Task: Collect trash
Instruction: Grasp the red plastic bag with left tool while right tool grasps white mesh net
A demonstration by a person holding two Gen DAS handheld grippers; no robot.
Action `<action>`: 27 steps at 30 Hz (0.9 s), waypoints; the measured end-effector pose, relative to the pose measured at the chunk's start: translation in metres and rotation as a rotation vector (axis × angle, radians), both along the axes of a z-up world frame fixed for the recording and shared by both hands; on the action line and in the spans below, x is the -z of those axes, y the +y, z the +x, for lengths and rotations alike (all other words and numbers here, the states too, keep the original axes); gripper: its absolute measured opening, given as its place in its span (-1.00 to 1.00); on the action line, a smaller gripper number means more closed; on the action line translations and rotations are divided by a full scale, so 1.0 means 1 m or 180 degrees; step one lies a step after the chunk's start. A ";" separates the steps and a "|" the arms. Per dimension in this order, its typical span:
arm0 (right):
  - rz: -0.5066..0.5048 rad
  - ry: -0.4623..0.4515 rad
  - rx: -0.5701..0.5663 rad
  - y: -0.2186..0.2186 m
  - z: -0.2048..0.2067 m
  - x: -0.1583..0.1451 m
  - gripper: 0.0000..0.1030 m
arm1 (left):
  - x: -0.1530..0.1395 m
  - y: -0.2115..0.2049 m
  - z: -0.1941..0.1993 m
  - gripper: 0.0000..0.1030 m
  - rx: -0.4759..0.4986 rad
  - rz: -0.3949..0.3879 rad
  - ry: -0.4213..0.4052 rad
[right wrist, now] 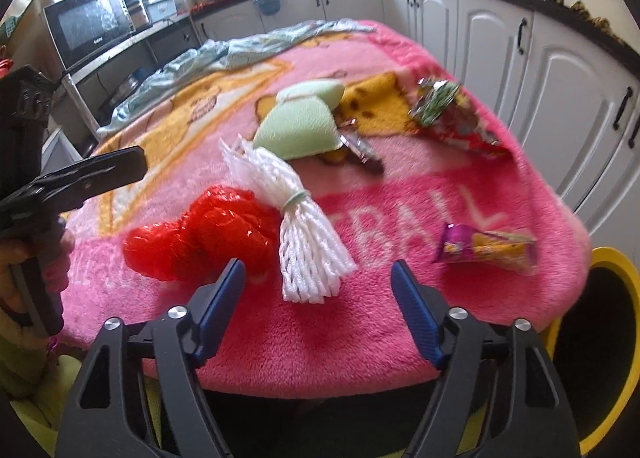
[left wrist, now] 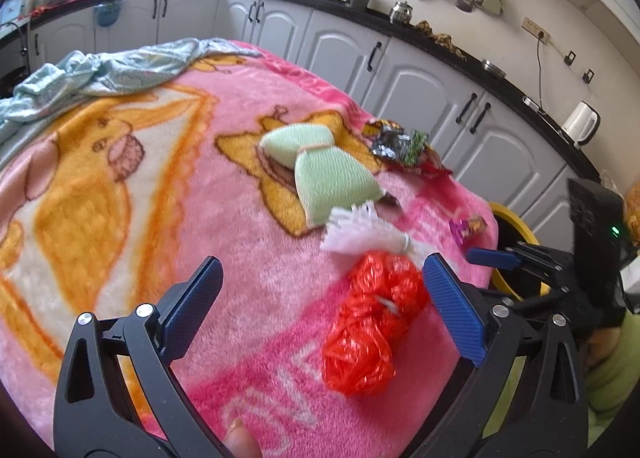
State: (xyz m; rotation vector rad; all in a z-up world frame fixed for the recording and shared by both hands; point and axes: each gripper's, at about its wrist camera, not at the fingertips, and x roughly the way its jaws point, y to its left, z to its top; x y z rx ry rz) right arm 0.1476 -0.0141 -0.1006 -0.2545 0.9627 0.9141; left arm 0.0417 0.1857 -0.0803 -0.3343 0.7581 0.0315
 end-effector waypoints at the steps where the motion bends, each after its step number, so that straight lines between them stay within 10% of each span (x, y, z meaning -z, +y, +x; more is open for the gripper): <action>1: -0.0005 0.0021 -0.0005 0.002 0.001 0.002 0.25 | 0.003 0.000 0.000 0.79 0.0023 -0.0029 0.0015; 7: -0.0078 0.0188 -0.0104 0.009 0.005 0.018 -0.38 | 0.015 -0.006 -0.003 0.79 0.0207 -0.0124 0.0095; 15: -0.0029 0.0208 -0.0106 0.003 0.002 0.017 -0.61 | 0.023 -0.028 -0.003 0.77 0.0516 -0.0060 0.0184; 27: 0.0049 0.0071 -0.0060 -0.019 -0.003 -0.004 -0.64 | 0.036 -0.057 -0.002 -0.47 0.0834 0.0121 0.0371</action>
